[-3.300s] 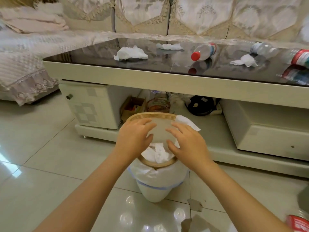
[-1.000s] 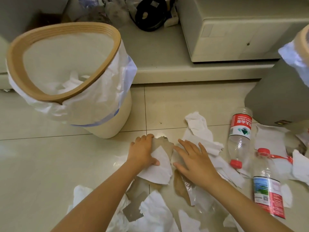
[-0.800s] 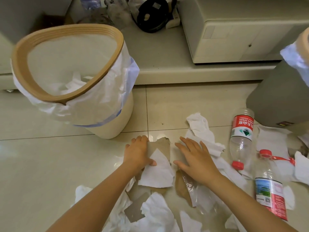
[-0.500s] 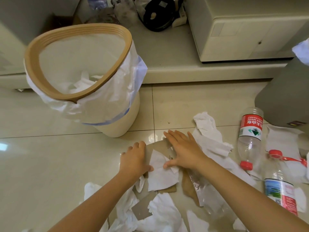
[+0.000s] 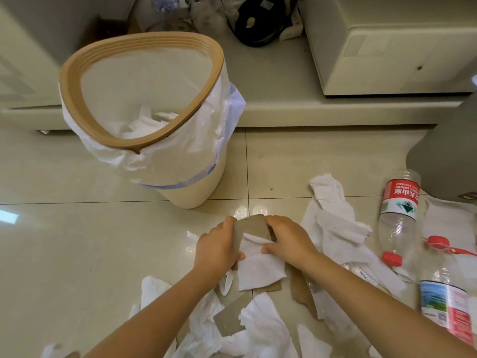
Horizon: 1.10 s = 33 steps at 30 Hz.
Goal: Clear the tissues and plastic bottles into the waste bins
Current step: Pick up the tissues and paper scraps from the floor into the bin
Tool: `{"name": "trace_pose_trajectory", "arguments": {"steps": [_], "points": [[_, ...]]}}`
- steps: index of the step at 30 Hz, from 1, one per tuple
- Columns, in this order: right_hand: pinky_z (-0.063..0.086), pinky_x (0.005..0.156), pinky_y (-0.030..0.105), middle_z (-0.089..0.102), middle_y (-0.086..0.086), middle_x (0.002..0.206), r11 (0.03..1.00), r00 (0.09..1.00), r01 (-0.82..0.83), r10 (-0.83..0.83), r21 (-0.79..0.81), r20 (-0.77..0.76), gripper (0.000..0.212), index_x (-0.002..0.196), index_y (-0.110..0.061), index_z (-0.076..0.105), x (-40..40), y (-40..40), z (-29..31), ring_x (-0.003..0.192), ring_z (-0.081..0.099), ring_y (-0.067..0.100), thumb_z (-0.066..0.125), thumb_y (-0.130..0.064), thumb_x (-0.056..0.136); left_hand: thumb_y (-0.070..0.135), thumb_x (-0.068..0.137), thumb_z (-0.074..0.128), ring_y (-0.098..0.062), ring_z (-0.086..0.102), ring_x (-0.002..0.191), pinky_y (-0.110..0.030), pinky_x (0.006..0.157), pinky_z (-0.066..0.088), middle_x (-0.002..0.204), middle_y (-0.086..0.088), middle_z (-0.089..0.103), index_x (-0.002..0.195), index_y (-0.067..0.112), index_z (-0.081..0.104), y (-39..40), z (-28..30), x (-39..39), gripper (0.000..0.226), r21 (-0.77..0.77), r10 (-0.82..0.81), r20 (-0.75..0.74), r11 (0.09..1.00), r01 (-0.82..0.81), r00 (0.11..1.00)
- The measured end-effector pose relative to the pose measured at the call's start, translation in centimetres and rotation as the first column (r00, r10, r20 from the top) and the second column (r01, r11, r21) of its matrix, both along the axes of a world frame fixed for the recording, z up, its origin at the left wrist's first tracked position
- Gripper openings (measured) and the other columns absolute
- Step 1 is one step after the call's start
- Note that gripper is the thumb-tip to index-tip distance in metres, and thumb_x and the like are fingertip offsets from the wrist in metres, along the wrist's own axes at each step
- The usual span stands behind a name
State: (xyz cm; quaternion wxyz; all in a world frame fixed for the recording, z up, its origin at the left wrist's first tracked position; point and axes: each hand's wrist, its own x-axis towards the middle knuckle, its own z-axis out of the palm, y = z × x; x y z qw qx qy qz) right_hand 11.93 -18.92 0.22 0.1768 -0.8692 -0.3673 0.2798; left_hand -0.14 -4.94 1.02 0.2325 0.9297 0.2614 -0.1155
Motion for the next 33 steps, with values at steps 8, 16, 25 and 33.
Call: {"name": "trace_pose_trajectory", "arguments": {"steps": [8,16,25,33], "points": [[0.032,0.051,0.021,0.048,-0.012,0.071,0.99,0.989,0.135,-0.136,-0.029,-0.062,0.034,0.087,-0.02,0.048,0.0,0.7,0.3,0.072,0.052,0.016,0.078,-0.021,0.07,0.05,0.073,0.073,-0.019,0.042,0.126,-0.032,0.097,0.035,0.139,0.005,0.044,0.142,0.026,0.026,1.9,0.3,-0.7,0.088,0.057,-0.005,0.063,0.998,0.002,0.998],[0.051,0.07,0.038,0.062,-0.006,0.089,0.967,0.992,0.119,-0.105,0.225,-0.075,0.019,0.098,-0.018,0.058,-0.7,0.0,3.4,0.076,0.057,0.012,0.066,-0.016,0.08,0.051,0.071,0.073,-0.029,0.059,0.113,-0.04,0.084,0.051,0.128,-0.008,0.059,0.131,0.011,0.05,5.6,2.7,-3.4,0.076,0.476,-0.28,0.142,0.86,0.183,0.949],[0.05,0.072,0.025,0.066,-0.006,0.095,0.792,0.861,-0.355,0.071,0.496,0.503,0.021,0.1,-0.016,0.067,-0.2,-0.7,13.9,0.085,0.061,0.012,0.065,-0.004,0.083,0.049,0.06,0.083,-0.024,0.06,0.116,-0.036,0.085,0.052,0.135,-0.006,0.057,0.138,0.014,0.048,7.4,5.9,-6.2,0.093,0.516,-0.286,0.165,0.841,0.164,0.944],[0.052,0.065,0.04,0.068,0.016,0.098,0.491,0.571,-0.684,-0.098,0.539,0.815,0.013,0.095,-0.011,0.061,-0.3,5.1,24.9,0.084,0.065,0.029,0.068,-0.005,0.085,0.055,0.059,0.079,-0.021,0.06,0.116,-0.034,0.085,0.053,0.136,-0.003,0.056,0.137,0.019,0.051,7.7,7.2,-8.1,0.09,0.49,-0.311,0.167,0.85,0.195,0.936]]}}
